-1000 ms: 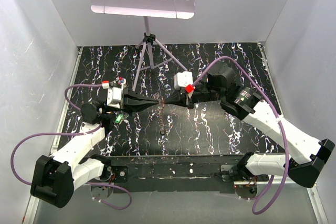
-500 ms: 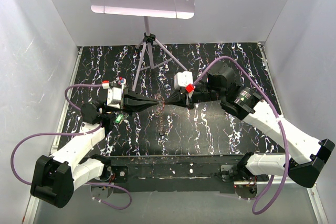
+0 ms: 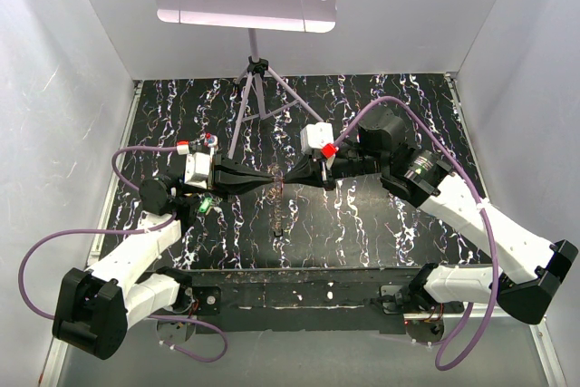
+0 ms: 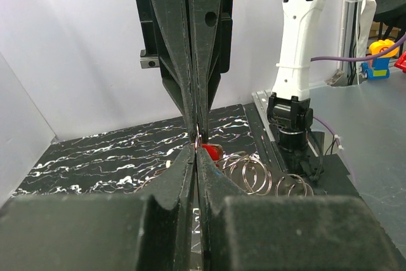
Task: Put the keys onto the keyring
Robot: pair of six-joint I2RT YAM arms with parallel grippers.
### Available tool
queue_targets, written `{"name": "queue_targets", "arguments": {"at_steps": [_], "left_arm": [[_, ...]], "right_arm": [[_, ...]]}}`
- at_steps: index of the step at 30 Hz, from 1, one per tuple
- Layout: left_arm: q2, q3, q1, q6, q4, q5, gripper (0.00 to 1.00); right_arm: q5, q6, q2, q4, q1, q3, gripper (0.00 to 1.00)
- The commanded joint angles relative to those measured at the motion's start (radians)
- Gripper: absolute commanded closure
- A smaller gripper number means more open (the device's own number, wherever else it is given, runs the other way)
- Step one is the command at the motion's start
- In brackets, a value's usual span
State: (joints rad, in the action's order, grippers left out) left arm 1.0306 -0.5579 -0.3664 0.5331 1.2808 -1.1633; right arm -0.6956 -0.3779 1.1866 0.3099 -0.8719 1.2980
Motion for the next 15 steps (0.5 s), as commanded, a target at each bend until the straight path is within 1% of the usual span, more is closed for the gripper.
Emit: {"name": "queue_targets", "arguments": {"at_steps": [1,10,15], "left_arm": [[-0.009,-0.007,-0.008,0.002,0.026,0.024,1.0],[-0.007,-0.007,-0.008,0.007,0.034,0.024,1.0],[-0.009,-0.01,-0.008,-0.005,0.011,0.027,1.0]], "right_arm": [[-0.053,0.03,0.008,-0.089,-0.007,0.004,0.99],[-0.044,0.048,0.019,-0.107,-0.01,0.004,0.99],[-0.019,0.059,0.027,-0.117,-0.012,0.01,0.99]]}}
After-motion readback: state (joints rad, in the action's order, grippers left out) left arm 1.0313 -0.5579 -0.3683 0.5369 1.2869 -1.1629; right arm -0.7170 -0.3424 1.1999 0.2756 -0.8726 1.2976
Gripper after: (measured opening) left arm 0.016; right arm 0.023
